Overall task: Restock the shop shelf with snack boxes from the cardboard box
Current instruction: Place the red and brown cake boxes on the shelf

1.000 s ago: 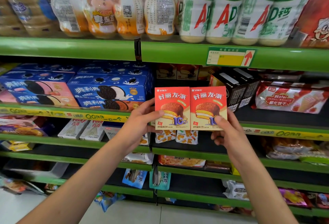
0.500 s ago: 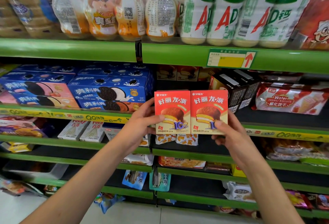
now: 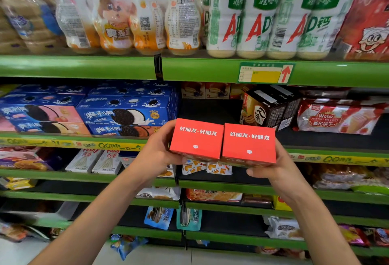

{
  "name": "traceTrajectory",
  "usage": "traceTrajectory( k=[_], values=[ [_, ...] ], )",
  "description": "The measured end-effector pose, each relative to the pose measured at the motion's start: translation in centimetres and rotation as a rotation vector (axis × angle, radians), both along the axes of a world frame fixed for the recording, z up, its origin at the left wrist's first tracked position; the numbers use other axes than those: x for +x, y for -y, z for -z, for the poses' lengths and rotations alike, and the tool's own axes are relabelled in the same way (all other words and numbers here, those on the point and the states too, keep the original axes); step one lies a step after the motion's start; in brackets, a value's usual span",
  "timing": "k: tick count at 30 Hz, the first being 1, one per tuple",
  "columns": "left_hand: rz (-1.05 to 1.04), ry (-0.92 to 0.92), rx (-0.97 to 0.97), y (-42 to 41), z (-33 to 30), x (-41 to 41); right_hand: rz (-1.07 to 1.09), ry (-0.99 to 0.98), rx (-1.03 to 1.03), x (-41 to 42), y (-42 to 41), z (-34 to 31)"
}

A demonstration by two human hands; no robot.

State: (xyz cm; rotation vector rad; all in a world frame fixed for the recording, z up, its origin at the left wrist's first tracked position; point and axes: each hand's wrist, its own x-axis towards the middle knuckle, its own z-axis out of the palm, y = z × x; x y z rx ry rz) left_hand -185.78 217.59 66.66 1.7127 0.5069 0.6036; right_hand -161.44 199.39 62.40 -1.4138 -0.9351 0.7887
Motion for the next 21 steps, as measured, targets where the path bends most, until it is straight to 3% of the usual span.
traceTrajectory(
  k=[10, 16, 21],
  values=[
    [-0.027, -0.012, -0.043, 0.5, -0.3, 0.0, 0.005, 0.057, -0.004, -0.8, 0.0, -1.4],
    [-0.089, -0.058, 0.049, -0.2, -2.2, 0.7, 0.009, 0.354, -0.115, -0.8, -1.6, -4.8],
    [-0.209, -0.105, 0.158, -0.5, -2.9, 2.9, 0.045, 0.489, -0.183, 0.6, -3.7, -6.6]
  ],
)
